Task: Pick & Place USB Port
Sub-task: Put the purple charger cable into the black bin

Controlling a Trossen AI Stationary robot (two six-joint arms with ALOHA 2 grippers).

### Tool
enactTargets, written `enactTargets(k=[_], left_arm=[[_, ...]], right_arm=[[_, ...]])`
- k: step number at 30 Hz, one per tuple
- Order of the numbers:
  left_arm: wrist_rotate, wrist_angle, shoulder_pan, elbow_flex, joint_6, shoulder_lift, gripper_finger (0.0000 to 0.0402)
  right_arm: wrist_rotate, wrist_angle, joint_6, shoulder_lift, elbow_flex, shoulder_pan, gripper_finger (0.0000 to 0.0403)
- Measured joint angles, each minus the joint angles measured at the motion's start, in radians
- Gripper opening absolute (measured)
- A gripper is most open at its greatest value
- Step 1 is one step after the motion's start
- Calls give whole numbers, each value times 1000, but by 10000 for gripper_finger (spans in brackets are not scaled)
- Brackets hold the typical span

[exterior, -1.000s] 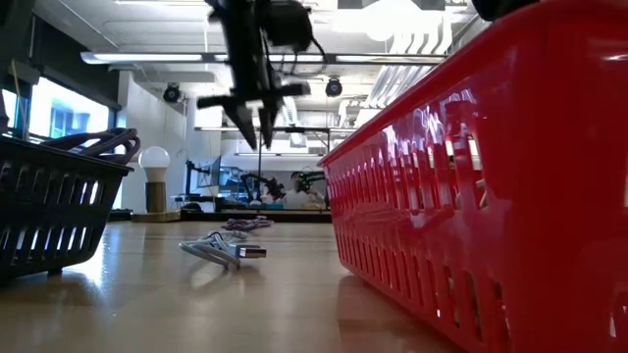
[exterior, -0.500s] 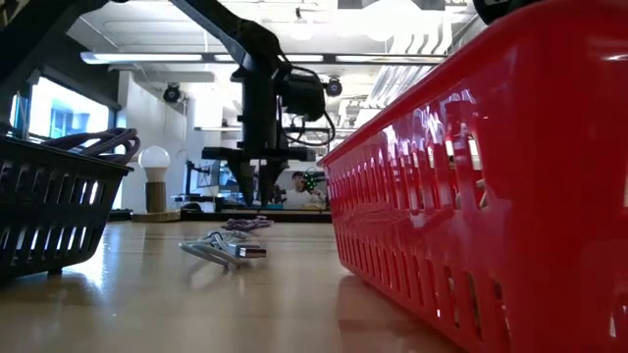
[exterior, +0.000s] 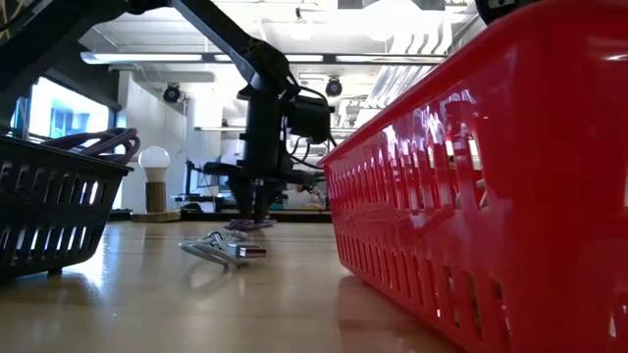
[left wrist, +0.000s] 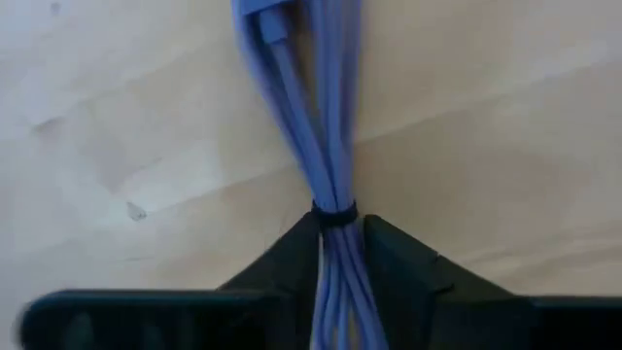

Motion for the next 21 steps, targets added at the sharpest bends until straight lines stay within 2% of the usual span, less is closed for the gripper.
enactTargets(k=[3,8,11,16,21], left_arm=[[-14,4,-1,-1,76,1,23],[-36,-20,-9,-1,108,-21,17],[-51,-109,-15,22,126,-43,10],[-99,-318,-63,184,122,-115,10],[-131,-527,-179,409,55,-168,10]], right_arm=[[-4,-16,13,0,0,5,133],[12,-22,13,0,0,44,133],[17,-22,8,0,0,73,133],[18,-28,8,0,0,106,133],[42,-40,8,0,0,118,133]])
